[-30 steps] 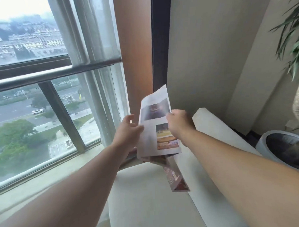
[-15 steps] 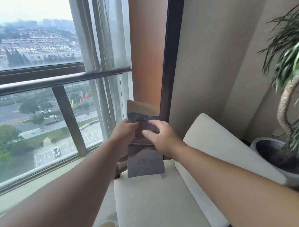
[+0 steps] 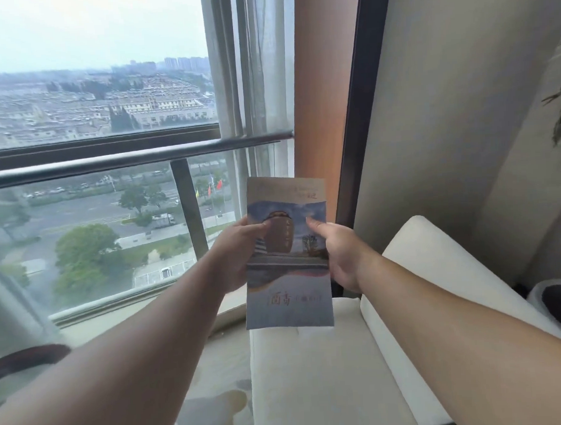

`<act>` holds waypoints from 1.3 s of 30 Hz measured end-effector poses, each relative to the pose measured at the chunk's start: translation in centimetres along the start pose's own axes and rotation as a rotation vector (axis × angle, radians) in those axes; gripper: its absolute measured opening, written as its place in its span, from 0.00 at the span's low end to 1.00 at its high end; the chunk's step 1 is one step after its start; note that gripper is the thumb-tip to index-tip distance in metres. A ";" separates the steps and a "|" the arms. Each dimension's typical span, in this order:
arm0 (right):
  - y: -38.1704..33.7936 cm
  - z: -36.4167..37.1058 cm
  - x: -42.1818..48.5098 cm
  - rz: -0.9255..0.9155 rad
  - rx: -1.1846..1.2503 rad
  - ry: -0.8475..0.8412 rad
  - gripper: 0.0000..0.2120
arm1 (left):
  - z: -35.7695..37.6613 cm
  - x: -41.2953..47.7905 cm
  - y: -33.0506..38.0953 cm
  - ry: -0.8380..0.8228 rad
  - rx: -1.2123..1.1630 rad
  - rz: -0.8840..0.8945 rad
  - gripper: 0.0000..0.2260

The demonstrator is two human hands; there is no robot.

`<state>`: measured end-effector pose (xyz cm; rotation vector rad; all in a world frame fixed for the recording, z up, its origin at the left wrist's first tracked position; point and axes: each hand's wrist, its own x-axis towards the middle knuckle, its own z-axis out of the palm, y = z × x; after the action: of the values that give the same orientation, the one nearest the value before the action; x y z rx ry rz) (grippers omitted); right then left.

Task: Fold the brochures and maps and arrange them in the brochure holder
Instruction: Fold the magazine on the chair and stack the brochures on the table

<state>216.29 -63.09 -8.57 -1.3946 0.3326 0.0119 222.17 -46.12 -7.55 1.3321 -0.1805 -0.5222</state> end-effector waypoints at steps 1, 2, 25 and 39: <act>0.1 0.0 -0.5 0.017 -0.034 -0.031 0.24 | -0.1 -0.7 0.0 0.017 -0.019 0.006 0.04; 0.3 -0.1 -0.9 0.046 -0.081 -0.057 0.27 | -0.2 -1.4 0.1 0.032 -0.037 0.014 0.05; -0.9 12.1 -6.9 -0.136 -0.081 -0.195 0.10 | -8.2 -12.0 2.8 0.311 0.038 0.016 0.16; 0.0 24.6 -8.8 -0.148 -0.035 -0.234 0.10 | -18.9 -17.9 5.6 0.380 0.053 0.310 0.10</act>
<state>213.43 -37.67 -3.14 -1.4329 0.0347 0.0592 215.84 -20.54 -3.81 1.3979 -0.0839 0.0008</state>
